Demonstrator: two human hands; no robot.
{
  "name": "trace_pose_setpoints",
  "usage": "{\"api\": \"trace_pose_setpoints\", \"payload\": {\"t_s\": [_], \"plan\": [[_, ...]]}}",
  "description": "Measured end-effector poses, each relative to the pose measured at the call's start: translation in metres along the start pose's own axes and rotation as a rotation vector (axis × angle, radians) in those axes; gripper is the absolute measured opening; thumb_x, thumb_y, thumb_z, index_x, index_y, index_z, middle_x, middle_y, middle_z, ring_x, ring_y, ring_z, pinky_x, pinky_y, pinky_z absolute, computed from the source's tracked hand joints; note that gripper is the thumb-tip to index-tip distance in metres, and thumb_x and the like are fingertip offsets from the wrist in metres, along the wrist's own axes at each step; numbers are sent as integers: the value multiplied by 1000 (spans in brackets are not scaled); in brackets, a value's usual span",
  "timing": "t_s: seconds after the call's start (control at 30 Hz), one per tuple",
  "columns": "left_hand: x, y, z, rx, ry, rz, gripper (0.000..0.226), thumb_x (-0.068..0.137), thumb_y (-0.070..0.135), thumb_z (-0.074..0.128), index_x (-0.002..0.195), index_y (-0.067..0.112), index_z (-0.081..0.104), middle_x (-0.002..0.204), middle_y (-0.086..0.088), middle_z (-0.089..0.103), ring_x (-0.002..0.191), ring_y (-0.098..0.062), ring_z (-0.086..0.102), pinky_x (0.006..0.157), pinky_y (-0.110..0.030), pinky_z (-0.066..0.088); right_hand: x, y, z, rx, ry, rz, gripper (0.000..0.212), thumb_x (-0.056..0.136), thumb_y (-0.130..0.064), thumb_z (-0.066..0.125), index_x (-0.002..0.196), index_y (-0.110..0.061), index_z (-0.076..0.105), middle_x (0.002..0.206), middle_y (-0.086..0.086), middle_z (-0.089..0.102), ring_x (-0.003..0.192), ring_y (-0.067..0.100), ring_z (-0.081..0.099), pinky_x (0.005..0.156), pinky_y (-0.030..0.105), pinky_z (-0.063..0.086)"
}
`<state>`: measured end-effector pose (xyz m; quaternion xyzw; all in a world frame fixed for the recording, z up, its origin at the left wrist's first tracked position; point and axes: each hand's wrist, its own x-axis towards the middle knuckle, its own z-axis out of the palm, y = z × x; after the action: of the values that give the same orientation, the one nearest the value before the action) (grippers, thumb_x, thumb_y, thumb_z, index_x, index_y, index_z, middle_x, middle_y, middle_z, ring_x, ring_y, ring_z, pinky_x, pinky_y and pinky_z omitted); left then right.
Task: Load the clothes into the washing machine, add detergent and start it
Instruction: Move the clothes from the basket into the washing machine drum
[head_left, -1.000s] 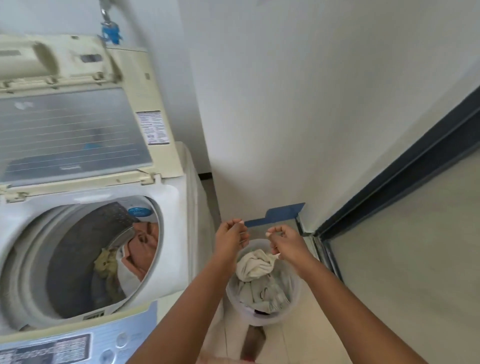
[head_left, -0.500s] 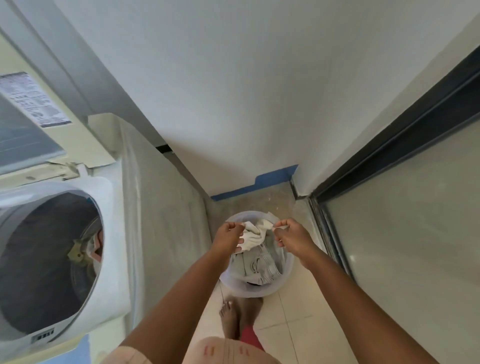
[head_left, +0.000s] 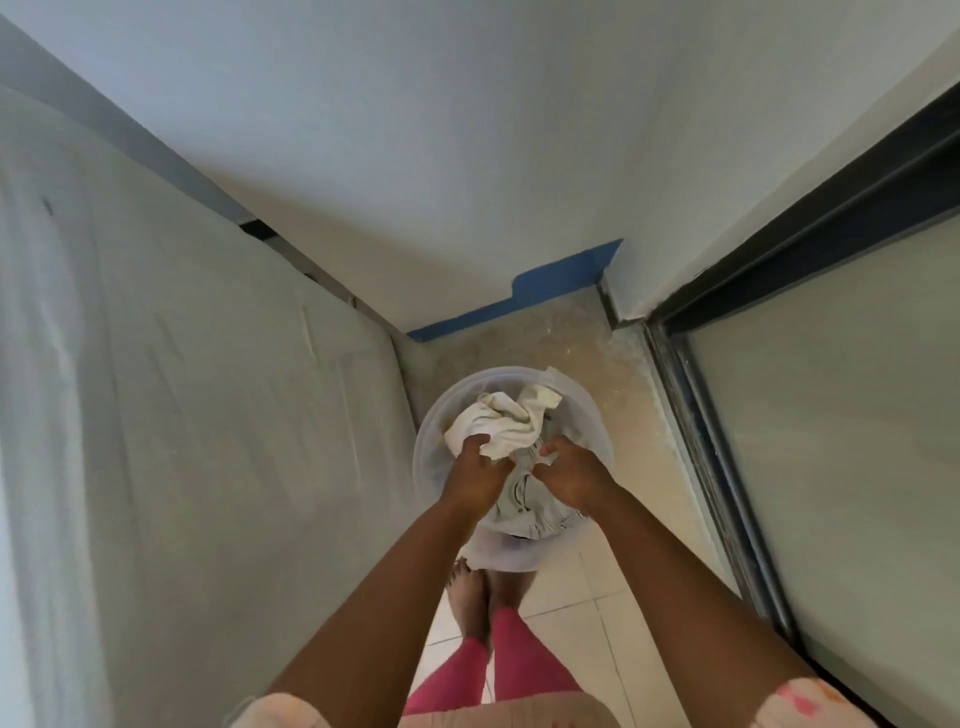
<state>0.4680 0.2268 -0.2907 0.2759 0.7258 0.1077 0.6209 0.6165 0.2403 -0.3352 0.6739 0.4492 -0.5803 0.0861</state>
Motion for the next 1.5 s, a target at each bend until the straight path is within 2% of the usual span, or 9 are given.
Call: {"api": "trace_pose_setpoints", "payload": {"t_s": [0.17,0.43,0.53,0.6,0.83,0.97,1.1,1.23,1.5], "plan": [[62,-40,6,119,14,74,56,90,36,63,139,20,40,128,14,48,115,-9,50,93,-24,41,65,3,26,-51,16,-102,44,88,-31,69,124,-12,54,129,9,58,110,27,59,80,28,41],[177,-128,-2,179,93,145,58,78,47,62,132,31,49,122,10,63,111,-9,61,96,-43,52,162,22,84,-422,-37,-192,66,91,-34,61,150,-19,36,164,5,6,145,27,28,109,41,39],[163,-119,-6,154,150,128,51,84,37,63,131,27,47,122,8,61,110,-11,61,98,-42,51,173,25,100,-403,-61,-115,87,91,-40,58,158,-21,6,163,4,15,140,29,38,107,41,38],[152,-121,-8,147,174,92,67,85,32,64,143,27,32,136,4,51,121,-16,55,103,-45,48,166,26,103,-430,-71,-135,81,92,-38,58,156,-13,16,161,8,21,140,29,37,108,40,39],[72,-92,-22,179,170,-30,87,84,22,66,151,25,11,147,-4,37,129,-25,46,105,-44,45,67,10,83,-365,2,-74,45,87,-41,60,116,-6,60,112,7,62,101,26,62,75,27,44],[28,-79,-30,197,131,34,83,81,28,62,150,34,17,144,4,41,129,-17,47,103,-40,47,-23,-26,68,-316,21,-17,29,92,-33,53,99,-7,65,75,5,55,76,26,54,52,24,33],[-42,-28,-44,373,70,63,77,85,22,61,151,19,22,147,-11,35,133,-29,40,107,-39,40,-104,-49,57,-250,171,-148,39,90,-37,60,57,-22,45,63,0,57,67,18,57,57,25,34],[-107,13,-68,463,45,141,46,87,15,57,133,13,50,136,-15,48,124,-31,48,105,-38,42,-171,-81,40,-199,287,-235,38,87,-33,62,56,-25,43,63,-6,51,63,14,53,47,15,27],[-209,40,-100,456,40,405,81,65,28,86,137,28,49,136,0,49,124,-20,48,102,-32,41,-278,-130,8,-121,455,-478,40,81,-31,72,58,-25,40,59,-7,46,55,4,43,47,14,29]]}}
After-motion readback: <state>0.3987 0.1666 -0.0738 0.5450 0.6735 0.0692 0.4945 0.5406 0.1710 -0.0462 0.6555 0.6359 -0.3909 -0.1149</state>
